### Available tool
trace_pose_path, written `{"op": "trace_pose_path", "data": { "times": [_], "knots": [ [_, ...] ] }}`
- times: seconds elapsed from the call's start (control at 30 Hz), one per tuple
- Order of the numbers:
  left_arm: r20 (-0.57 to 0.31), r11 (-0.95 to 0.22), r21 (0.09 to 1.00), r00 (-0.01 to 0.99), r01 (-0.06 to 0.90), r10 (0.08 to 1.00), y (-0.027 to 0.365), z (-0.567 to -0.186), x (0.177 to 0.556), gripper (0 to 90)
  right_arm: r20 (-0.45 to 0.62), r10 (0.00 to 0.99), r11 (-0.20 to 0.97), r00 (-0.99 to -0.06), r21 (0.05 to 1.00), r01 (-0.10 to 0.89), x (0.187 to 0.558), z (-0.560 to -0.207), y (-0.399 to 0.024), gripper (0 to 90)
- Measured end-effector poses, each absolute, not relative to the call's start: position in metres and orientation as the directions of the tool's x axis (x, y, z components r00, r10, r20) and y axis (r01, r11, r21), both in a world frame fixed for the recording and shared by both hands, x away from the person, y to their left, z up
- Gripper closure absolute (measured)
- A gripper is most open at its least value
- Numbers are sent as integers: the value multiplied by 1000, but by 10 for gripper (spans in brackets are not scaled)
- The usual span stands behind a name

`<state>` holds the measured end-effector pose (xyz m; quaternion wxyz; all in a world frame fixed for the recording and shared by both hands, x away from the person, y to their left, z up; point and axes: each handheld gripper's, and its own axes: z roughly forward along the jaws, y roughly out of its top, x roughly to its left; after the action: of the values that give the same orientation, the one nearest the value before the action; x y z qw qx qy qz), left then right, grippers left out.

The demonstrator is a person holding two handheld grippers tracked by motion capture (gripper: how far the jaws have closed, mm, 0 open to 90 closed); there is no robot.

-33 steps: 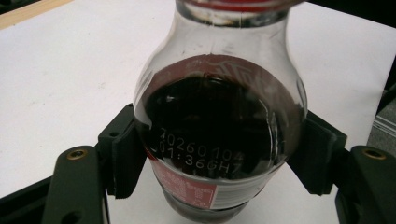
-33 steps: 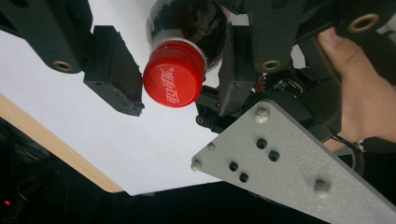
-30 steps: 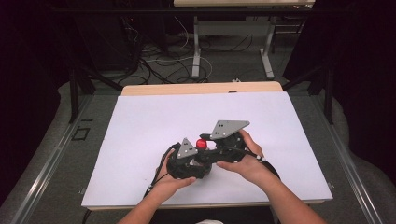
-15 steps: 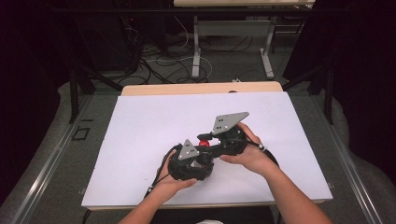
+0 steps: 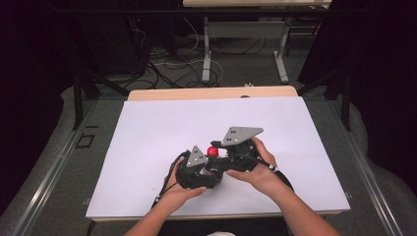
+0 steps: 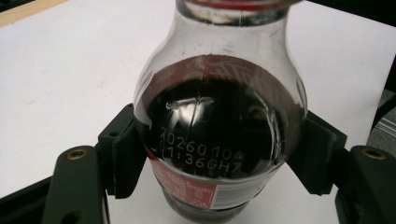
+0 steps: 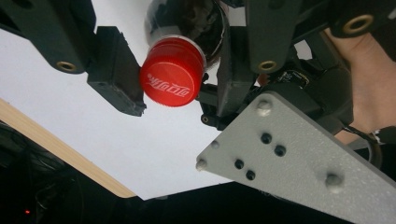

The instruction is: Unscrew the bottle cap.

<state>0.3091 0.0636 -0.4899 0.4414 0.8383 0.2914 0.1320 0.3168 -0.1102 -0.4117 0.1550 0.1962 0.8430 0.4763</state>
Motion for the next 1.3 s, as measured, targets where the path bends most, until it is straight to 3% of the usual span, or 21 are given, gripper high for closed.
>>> {"op": "trace_pose_path", "data": {
  "times": [0.2,0.23,0.33,0.6,0.73,0.8,0.83,1.0,1.13,1.3],
  "knots": [
    [-30,-448,815,799,367,601,62,-490,308,301,-87,503,460,-860,869,181,315,-415,-104,540],
    [-33,-445,816,799,368,600,62,-490,308,301,-84,500,461,-862,869,183,317,-415,-104,588],
    [-46,-441,815,801,375,597,62,-490,308,301,-97,479,473,-872,866,163,321,-415,-105,605],
    [-34,-444,820,806,361,592,63,-489,307,301,-58,276,506,-959,858,93,344,-410,-116,612],
    [-46,-441,816,802,374,595,63,-489,307,301,-44,286,499,-957,860,110,343,-410,-116,598],
    [-40,-456,808,806,374,591,65,-488,308,301,-27,326,479,-945,866,140,340,-410,-115,488],
    [-32,-457,810,807,366,590,65,-488,309,301,-44,359,472,-932,870,141,335,-409,-115,485],
    [-36,-446,814,799,372,600,65,-488,309,301,-77,443,484,-893,859,166,322,-411,-109,504],
    [-36,-438,819,795,371,606,64,-489,309,301,-111,446,505,-888,850,148,318,-412,-105,507],
    [-37,-449,813,802,371,597,64,-489,308,301,-114,453,501,-884,853,146,323,-414,-102,601]
  ]
}}
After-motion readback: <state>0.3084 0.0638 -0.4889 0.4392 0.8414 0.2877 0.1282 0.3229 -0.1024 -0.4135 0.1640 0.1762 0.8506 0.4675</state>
